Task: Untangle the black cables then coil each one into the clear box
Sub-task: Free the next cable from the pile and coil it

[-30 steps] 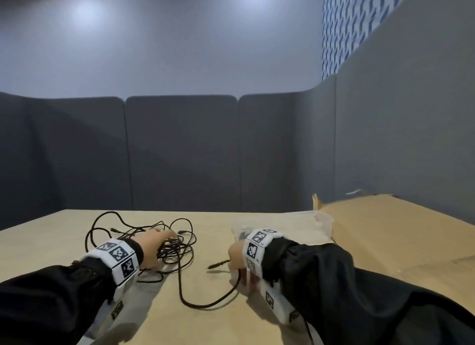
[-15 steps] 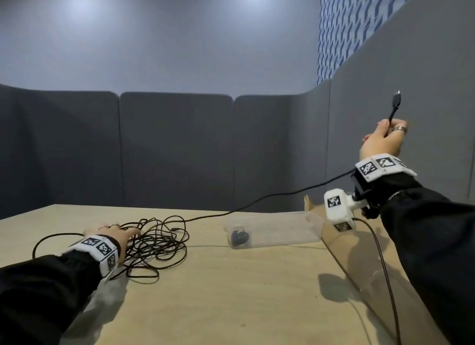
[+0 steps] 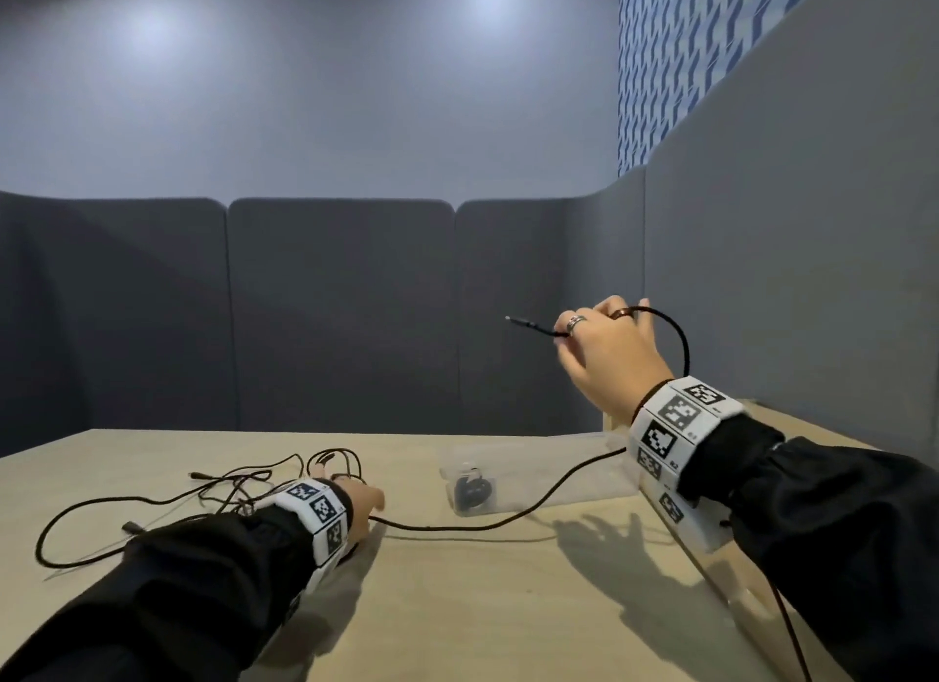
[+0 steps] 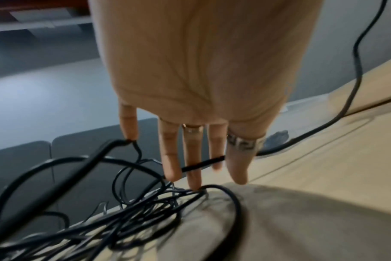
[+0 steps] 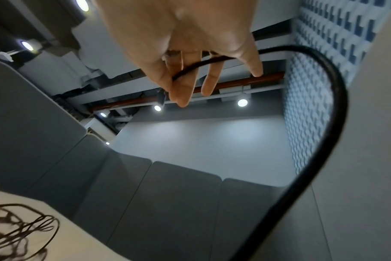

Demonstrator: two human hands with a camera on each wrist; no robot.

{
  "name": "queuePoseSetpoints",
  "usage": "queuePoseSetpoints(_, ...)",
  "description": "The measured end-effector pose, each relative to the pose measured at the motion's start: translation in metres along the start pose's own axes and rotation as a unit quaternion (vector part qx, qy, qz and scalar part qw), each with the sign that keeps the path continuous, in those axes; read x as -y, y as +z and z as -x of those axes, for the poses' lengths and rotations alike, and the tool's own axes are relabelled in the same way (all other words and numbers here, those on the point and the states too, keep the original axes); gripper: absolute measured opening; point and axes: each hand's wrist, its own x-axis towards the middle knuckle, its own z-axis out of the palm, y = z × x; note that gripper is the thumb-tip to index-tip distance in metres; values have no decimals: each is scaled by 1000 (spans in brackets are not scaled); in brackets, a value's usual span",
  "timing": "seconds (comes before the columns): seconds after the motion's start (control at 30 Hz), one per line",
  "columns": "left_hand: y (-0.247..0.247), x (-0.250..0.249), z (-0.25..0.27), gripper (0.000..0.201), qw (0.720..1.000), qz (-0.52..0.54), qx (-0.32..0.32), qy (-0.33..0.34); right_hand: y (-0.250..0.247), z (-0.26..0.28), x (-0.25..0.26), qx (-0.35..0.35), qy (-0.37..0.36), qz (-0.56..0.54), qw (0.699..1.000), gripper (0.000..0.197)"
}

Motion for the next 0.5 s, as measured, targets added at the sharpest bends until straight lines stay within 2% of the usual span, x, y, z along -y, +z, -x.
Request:
queuePoseSetpoints(0.07, -9, -6, 1, 29, 1000, -18, -2, 10, 6, 4, 6, 59, 7, 2, 998, 21)
queuePoseSetpoints(0.13, -13, -5, 1, 18, 998, 40, -53, 7, 16, 8, 16, 167, 24, -46, 985, 26)
queuePoseSetpoints(0.2, -20, -1, 4, 16, 981, 132, -140, -1, 30, 14, 36, 305, 35, -129, 943, 48)
queuePoseSetpoints(0.27, -33, 2, 7, 17, 944, 233, -232, 28, 46, 20, 63, 399, 12, -155, 904, 67)
queuePoseSetpoints(0.3, -40, 2, 11, 16, 917, 289, -267, 63, 52, 22, 76, 414, -7, -153, 897, 67)
queuePoseSetpoints(0.33, -48, 2, 17, 12, 887, 338, -296, 106, 58, 21, 84, 406, -19, -164, 899, 59)
queuePoseSetpoints(0.4, -57, 6, 27, 16, 829, 417, -332, 168, 61, 13, 90, 351, -6, -254, 901, 30)
queuePoseSetpoints(0.43, -58, 10, 30, 19, 811, 447, -332, 181, 57, 6, 89, 326, 11, -309, 893, 27)
queuePoseSetpoints(0.47, -55, 16, 32, 22, 816, 452, -313, 177, 53, -2, 85, 302, 37, -363, 881, 28)
queuePoseSetpoints(0.5, -49, 20, 32, 24, 845, 429, -272, 167, 46, -10, 80, 272, 69, -423, 861, 30)
